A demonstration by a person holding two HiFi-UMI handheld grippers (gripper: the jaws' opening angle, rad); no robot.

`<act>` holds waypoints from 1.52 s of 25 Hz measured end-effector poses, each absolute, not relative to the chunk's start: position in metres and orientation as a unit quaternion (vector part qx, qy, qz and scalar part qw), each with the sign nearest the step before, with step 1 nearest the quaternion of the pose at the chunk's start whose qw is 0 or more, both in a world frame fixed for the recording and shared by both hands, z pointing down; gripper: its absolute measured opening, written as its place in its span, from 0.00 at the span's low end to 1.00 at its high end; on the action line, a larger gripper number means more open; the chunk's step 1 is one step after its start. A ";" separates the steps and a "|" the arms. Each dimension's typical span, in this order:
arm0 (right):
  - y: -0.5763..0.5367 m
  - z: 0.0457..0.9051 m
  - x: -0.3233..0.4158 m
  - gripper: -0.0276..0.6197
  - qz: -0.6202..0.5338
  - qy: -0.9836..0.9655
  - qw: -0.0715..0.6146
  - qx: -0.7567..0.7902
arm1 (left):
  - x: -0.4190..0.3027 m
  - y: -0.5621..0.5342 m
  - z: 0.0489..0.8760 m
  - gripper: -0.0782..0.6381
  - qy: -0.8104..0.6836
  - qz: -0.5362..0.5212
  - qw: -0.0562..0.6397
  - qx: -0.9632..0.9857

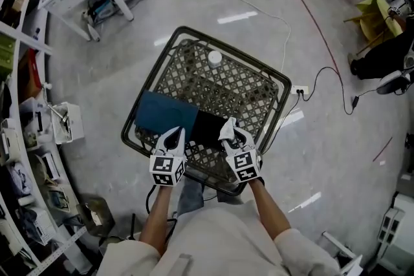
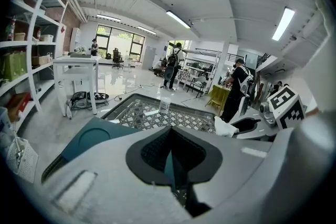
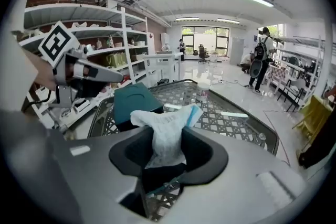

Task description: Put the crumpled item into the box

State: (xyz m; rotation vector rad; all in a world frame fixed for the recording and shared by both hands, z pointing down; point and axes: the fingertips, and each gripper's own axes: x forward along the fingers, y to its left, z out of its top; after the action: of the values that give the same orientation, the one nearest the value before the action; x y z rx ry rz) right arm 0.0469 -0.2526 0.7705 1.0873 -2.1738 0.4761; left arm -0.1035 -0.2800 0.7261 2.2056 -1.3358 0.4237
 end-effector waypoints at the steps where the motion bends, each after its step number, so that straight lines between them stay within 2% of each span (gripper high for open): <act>1: -0.251 0.775 0.046 0.27 0.173 -0.830 0.340 0.407 | -0.104 -0.280 0.727 0.12 -0.494 0.157 0.262 0.814; 16: -0.233 0.840 0.027 0.27 -0.008 -0.810 0.536 0.238 | -0.106 -0.284 0.732 0.12 -0.494 0.156 0.267 0.813; 38: -0.240 0.912 -0.002 0.29 0.031 -0.775 0.616 0.137 | -0.117 -0.290 0.740 0.12 -0.497 0.156 0.279 0.806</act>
State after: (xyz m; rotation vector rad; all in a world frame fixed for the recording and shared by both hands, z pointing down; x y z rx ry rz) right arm -0.0024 -0.2400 0.9117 0.3163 -1.7850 0.0710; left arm -0.1171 -0.2900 0.7396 2.1636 -1.3343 0.4189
